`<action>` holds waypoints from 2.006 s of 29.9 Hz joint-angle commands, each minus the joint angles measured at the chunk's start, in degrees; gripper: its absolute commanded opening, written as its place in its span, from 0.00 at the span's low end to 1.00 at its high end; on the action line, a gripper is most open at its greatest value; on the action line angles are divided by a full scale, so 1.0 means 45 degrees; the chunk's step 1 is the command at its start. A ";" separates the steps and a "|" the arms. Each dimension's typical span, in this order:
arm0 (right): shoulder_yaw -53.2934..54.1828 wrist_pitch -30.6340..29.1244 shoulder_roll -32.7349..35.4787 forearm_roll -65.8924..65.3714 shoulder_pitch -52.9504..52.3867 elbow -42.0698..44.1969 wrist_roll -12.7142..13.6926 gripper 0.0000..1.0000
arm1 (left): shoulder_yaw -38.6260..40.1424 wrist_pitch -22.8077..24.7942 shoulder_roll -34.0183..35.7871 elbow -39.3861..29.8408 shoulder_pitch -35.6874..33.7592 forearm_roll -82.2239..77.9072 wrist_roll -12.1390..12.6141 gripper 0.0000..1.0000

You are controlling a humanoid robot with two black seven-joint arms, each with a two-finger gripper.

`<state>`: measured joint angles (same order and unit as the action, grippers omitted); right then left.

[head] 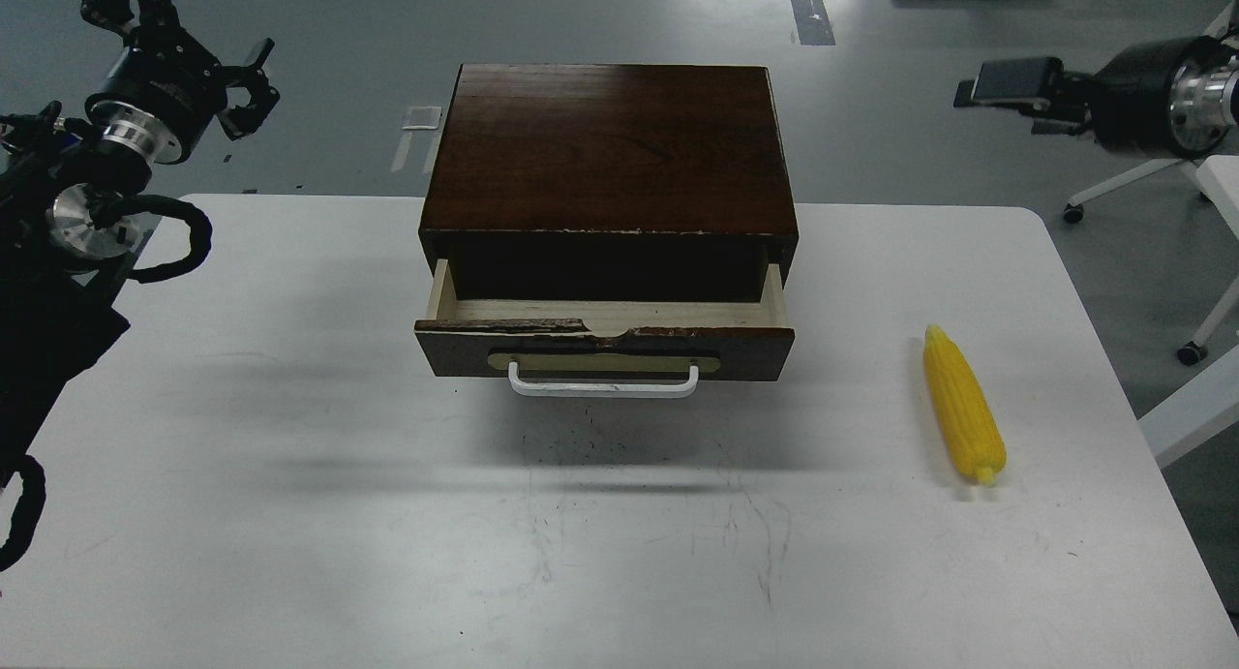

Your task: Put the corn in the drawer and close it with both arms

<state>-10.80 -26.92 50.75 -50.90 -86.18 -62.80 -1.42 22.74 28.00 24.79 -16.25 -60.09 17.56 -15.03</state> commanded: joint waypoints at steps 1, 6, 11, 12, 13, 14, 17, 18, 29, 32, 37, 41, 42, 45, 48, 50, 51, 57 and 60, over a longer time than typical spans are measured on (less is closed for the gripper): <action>-0.0921 0.0065 0.0129 -0.0232 0.0535 -0.0497 -0.0017 1.00 | -0.0015 0.0000 0.0135 -0.0003 0.0053 -0.0015 0.0001 0.98; -0.0960 0.0670 0.0285 -0.1362 0.2156 -0.1064 0.0002 1.00 | 0.0005 0.0000 0.0194 -0.0003 0.0033 -0.0015 0.0001 0.98; -0.0921 0.1060 0.0247 -0.1814 0.3425 -0.1065 0.0002 0.92 | 0.0005 0.0000 0.0232 -0.0003 0.0091 -0.0034 0.0001 0.98; -0.0921 0.1100 0.0208 -0.1814 0.3582 -0.1045 0.0002 0.91 | 0.0005 0.0000 0.0252 -0.0003 0.0111 -0.0015 0.0001 0.98; -0.0921 0.1139 0.0130 -0.1814 0.3738 -0.1006 0.0002 0.90 | 0.0005 0.0000 0.0291 -0.0003 0.0130 -0.0015 0.0001 0.98; -0.0883 0.1159 -0.0103 -0.1833 0.4069 -0.0909 -0.0017 0.85 | 0.0005 0.0000 0.0388 -0.0003 0.0208 -0.0015 0.0001 0.98; -0.0863 0.1236 -0.0417 -0.1834 0.4656 -0.0694 -0.0017 0.78 | 0.0005 0.0000 0.0603 -0.0003 0.0248 -0.0015 0.0001 0.98; -0.0843 0.1334 -0.0495 -0.1834 0.4716 -0.0655 -0.0017 0.78 | 0.0005 0.0000 0.0604 -0.0003 0.0248 -0.0015 0.0020 0.98; -0.0941 0.2018 -0.1531 -0.1853 0.5614 -0.0049 0.0002 0.71 | 0.0005 0.0000 0.0643 -0.0003 0.0424 0.0043 -0.0018 0.98; -0.0961 0.2018 -0.1531 -0.1853 0.5771 0.0048 0.0002 0.69 | 0.0044 0.0000 0.0799 -0.0003 0.0424 0.0044 -0.0155 0.98; -0.0824 0.2038 -0.1609 -0.1775 0.5636 0.0108 -0.0056 0.41 | 0.0044 0.0000 0.0897 -0.0003 0.0424 0.0044 -0.0351 0.98; -0.0804 0.2018 -0.1571 -0.1755 0.5071 0.0049 -0.0192 0.17 | 0.0044 0.0000 0.0936 -0.0003 0.0404 0.0044 -0.0351 0.98; -0.0804 0.2038 -0.1473 -0.1717 0.4604 0.0049 -0.0425 0.17 | 0.0044 0.0000 0.0994 -0.0003 0.0385 0.0044 -0.0351 0.98; -0.0590 0.2038 -0.1297 -0.1716 0.3179 -0.0009 -0.1012 0.16 | 0.0005 0.0000 0.1267 -0.0081 0.0404 -0.0093 -0.0273 0.98; -0.0395 0.1999 -0.0985 -0.1716 0.1775 -0.0340 -0.1091 0.15 | -0.0112 0.0000 0.1326 -0.0100 0.0404 -0.0113 -0.0214 0.98; -0.0394 0.1999 -0.0964 -0.1755 0.0623 -0.0652 -0.1227 0.14 | -0.0112 0.0000 0.1346 -0.0081 0.0404 -0.0113 -0.0214 0.98; -0.0394 0.1979 -0.1003 -0.1852 -0.0100 -0.0848 -0.1344 0.14 | -0.0112 0.0000 0.1423 -0.0100 0.0404 -0.0113 -0.0214 0.98; -0.0394 0.1940 -0.1296 -0.2184 -0.2546 -0.1610 -0.1443 0.14 | -0.0190 0.0000 0.1502 -0.0081 0.0463 -0.0151 -0.0156 0.98; -0.0394 0.1921 -0.2000 -0.3201 -0.3311 -0.2080 -0.1697 0.14 | -0.0210 0.0000 0.1483 0.0017 0.0424 -0.0484 -0.0038 0.98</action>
<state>-12.54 -18.21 43.96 -62.23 -98.16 -70.52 -8.24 21.88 28.00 31.52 -16.38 -58.10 16.31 -15.57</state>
